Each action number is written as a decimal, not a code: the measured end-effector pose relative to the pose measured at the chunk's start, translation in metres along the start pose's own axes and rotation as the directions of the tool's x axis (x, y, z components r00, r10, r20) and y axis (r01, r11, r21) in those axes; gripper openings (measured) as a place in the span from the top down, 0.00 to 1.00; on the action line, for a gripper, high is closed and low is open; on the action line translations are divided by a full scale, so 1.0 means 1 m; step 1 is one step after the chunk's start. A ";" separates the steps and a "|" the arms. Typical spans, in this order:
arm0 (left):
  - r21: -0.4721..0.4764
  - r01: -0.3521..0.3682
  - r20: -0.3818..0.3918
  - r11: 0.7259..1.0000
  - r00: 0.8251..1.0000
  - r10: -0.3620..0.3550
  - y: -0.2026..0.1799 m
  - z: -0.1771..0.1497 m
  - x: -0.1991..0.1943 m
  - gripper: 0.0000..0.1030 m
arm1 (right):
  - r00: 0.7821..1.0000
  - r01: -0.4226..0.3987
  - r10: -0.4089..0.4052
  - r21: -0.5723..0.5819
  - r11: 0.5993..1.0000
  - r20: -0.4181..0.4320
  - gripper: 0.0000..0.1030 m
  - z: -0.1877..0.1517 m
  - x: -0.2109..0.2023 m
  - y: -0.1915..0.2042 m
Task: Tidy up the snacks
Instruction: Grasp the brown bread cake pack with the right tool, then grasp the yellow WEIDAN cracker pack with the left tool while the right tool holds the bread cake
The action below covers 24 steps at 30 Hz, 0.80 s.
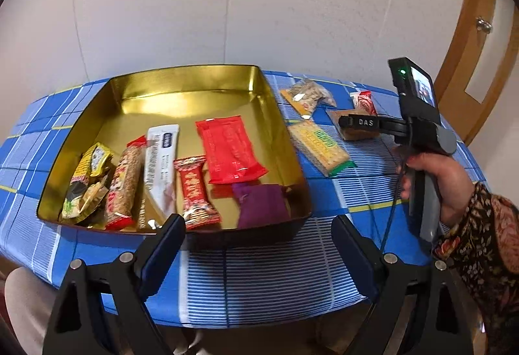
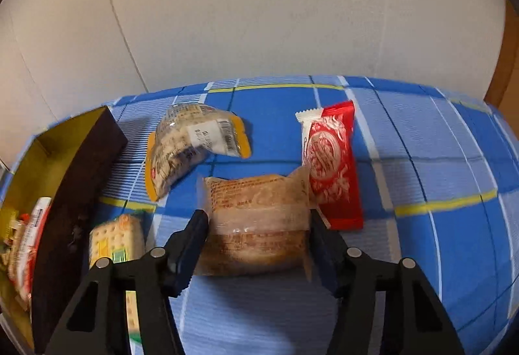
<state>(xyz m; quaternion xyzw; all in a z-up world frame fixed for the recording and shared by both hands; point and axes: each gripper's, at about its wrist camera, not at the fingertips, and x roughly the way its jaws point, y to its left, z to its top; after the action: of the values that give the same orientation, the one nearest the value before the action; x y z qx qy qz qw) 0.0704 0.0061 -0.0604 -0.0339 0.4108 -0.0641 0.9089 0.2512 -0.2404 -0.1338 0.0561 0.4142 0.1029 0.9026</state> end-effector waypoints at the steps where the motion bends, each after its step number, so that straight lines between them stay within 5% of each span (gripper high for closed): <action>1: 0.010 0.002 0.002 1.000 1.000 -0.002 -0.004 0.002 0.000 0.11 | 1.000 0.008 -0.008 0.000 1.000 0.008 0.41 -0.003 -0.004 -0.003; 9: 0.079 0.047 -0.008 0.996 0.999 -0.047 -0.047 0.025 0.011 0.11 | 0.995 0.083 -0.092 0.150 0.985 0.048 0.41 -0.029 -0.030 -0.043; 14: 0.100 0.079 -0.056 0.992 0.996 -0.074 -0.077 0.045 0.032 0.11 | 0.994 0.036 -0.063 0.269 0.963 0.091 0.41 -0.037 -0.040 -0.068; 24: 0.081 0.040 -0.149 0.996 0.988 -0.028 -0.118 0.078 0.094 0.14 | 0.991 0.065 -0.090 0.231 0.971 0.099 0.42 -0.043 -0.043 -0.066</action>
<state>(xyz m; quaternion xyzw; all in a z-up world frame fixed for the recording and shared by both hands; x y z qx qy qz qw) 0.1798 -0.1236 -0.0655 0.0022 0.4731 -0.0992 0.8754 0.2004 -0.3139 -0.1423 0.1484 0.3755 0.0162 0.9147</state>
